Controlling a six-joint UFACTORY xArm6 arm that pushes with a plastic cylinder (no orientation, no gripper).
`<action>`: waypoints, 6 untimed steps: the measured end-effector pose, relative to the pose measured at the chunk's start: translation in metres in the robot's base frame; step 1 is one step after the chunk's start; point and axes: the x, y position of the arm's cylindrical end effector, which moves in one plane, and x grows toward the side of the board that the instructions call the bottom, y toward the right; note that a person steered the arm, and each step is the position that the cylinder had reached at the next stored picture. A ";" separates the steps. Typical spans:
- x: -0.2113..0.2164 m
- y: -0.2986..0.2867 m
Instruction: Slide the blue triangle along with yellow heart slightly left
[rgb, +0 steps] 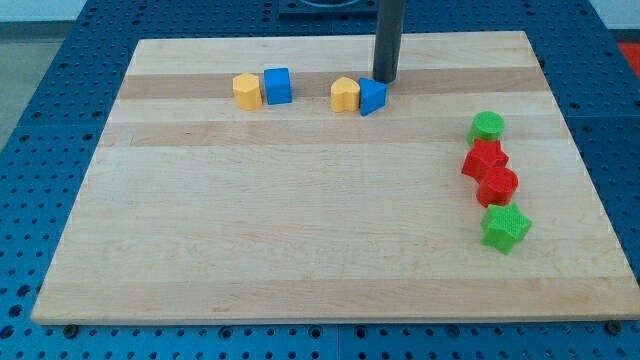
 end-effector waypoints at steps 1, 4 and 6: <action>-0.004 0.013; 0.042 0.043; 0.046 0.023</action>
